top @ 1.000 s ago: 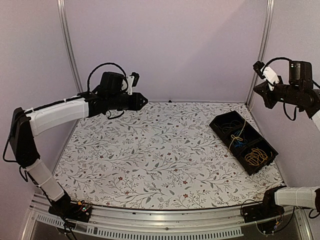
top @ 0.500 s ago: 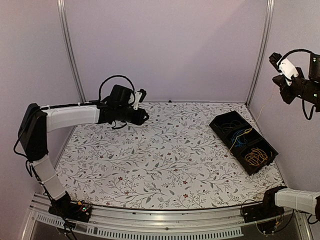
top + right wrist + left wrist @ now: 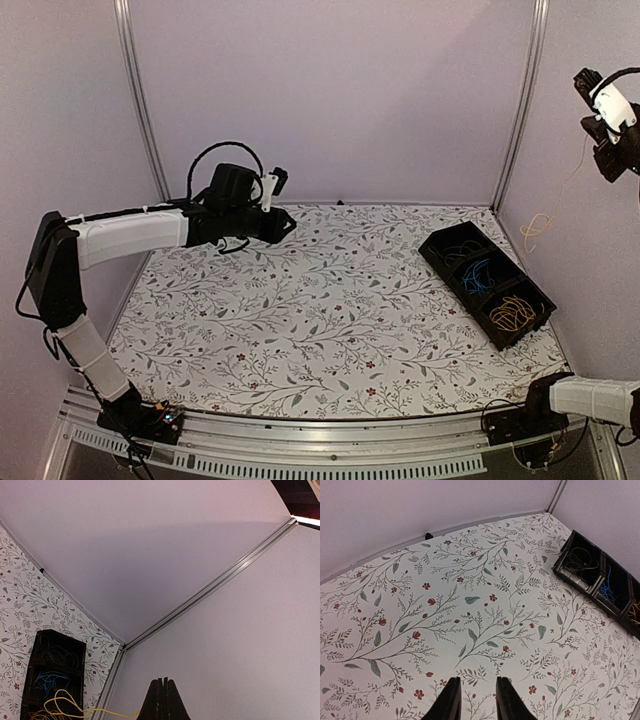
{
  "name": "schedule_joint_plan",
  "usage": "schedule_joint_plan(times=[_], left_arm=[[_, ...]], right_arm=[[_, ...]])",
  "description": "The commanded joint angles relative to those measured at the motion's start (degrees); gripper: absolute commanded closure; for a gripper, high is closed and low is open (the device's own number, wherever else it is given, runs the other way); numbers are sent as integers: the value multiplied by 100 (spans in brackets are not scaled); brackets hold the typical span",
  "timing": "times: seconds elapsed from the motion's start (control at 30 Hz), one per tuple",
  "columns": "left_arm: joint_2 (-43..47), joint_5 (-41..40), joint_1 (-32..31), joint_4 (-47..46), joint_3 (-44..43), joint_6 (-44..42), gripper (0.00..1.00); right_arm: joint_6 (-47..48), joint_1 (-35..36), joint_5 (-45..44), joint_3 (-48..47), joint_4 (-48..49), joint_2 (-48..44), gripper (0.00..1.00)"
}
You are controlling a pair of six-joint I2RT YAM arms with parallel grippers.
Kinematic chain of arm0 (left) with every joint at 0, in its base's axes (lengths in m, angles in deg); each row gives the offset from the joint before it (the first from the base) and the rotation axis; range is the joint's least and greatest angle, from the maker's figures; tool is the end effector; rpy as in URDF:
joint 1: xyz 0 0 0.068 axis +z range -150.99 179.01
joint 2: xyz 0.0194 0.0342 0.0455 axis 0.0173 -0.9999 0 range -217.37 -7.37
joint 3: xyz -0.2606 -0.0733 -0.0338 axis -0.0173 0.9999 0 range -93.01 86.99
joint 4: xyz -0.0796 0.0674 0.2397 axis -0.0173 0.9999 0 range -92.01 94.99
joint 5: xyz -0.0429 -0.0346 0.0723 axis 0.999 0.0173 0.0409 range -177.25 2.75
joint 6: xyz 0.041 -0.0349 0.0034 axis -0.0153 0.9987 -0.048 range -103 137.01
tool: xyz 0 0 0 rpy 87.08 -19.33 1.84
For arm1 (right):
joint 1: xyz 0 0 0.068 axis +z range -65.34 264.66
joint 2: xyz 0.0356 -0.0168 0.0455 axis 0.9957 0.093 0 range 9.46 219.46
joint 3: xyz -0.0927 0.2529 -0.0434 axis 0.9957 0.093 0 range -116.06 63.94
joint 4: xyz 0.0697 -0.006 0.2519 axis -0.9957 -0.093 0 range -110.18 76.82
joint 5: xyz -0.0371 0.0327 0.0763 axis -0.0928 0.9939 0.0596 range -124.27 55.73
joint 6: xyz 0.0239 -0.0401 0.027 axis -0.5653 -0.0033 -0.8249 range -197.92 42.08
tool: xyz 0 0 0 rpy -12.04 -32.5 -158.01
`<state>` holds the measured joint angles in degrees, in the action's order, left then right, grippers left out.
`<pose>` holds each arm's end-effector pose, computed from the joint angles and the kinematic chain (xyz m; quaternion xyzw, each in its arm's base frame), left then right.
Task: Untangle the cables
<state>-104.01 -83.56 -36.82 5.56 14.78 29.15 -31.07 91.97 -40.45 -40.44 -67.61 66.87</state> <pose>0.3160 -0.2309 0.2709 0.1946 0.8524 -0.2226 0.4313 0.1092 0.0102 0.5418 -0.3100 0.6844 -0.2609 0.6062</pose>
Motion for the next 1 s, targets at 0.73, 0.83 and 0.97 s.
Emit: schedule_joint_plan(times=[0.73,0.83,0.97], left_arm=[[238,153,-3,-133,93,39,75],[242,207,-6,-131,101,59,75],[275,267,-12,-128,110,92,75]], right_arm=[[870,-32,-1195,4103,943,-1170,100],[829,-118,-1056,4527,1086,-1141,100],[792,-386,-715,5009,1322,-1006,100]])
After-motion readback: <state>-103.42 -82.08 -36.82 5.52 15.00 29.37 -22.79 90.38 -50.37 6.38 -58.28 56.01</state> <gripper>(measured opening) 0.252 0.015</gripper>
